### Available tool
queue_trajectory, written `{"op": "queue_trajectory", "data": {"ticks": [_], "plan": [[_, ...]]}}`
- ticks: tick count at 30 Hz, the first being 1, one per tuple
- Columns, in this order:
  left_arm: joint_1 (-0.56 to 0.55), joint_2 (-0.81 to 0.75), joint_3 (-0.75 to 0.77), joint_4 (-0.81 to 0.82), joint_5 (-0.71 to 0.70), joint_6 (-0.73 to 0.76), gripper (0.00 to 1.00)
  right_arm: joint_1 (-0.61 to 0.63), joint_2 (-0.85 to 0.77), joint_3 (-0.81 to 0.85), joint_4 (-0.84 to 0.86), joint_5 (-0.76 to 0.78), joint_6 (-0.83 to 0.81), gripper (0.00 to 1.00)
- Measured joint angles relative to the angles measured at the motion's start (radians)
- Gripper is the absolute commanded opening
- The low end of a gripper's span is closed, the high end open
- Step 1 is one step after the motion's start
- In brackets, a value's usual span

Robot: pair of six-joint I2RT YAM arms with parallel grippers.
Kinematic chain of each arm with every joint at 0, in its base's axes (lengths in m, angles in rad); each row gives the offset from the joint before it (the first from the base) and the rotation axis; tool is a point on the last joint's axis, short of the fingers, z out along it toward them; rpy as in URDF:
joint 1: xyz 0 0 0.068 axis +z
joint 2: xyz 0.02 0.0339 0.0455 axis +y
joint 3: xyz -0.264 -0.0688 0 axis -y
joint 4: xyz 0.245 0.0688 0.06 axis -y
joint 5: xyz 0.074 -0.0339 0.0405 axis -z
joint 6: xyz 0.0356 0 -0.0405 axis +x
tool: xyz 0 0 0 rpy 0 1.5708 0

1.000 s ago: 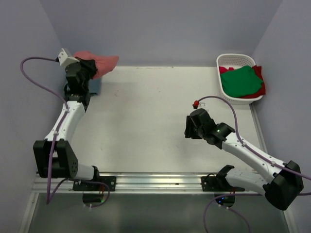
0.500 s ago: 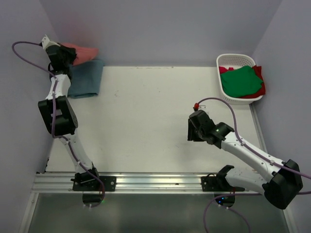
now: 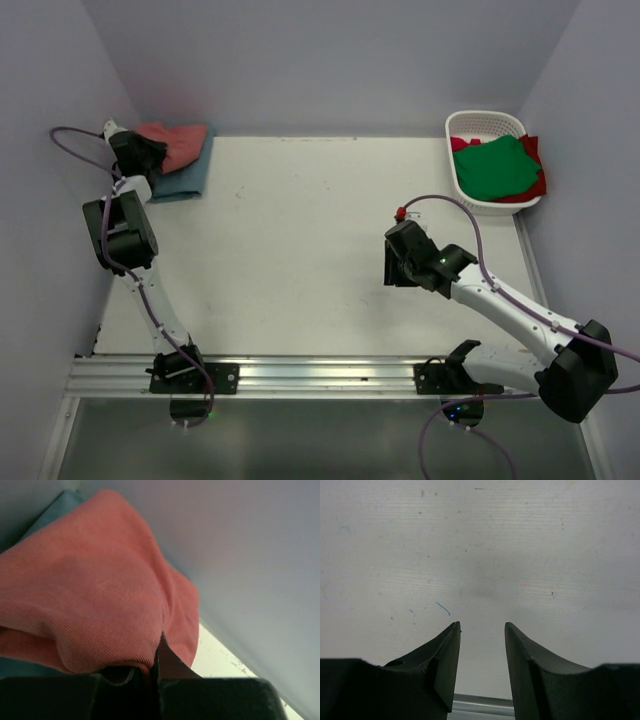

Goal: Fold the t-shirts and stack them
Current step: Put the neatly folded tshirt into the corner of the board with the left arm

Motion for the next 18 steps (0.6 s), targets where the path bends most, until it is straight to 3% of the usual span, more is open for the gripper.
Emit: {"op": "queue_trajectory", "data": {"ticks": [9,10,11,12,15,18], "plan": [[0.0,-0.051,-0.153,0.033,-0.047,-0.061,0.0,0.0,-0.051,-0.05,0.014,-0.004,0.0,0.5],[0.0,-0.067,-0.167,0.031,-0.051,-0.068,0.05,0.0,-0.057,-0.058,0.015,-0.004,0.0,0.52],[0.0,-0.089,-0.192,0.032,-0.058,-0.086,0.16,0.0,-0.062,-0.065,0.019,-0.004,0.0,0.53],[0.0,-0.126,-0.233,0.029,-0.067,-0.109,0.46,0.0,-0.064,-0.069,0.02,-0.004,0.0,0.54],[-0.001,-0.254,-0.371,0.01,-0.096,-0.191,1.0,0.0,-0.065,-0.074,0.028,-0.005,0.0,0.56],[-0.01,-0.387,-0.451,-0.033,-0.134,-0.268,1.0,0.0,-0.065,-0.077,0.044,-0.006,-0.001,0.57]]}}
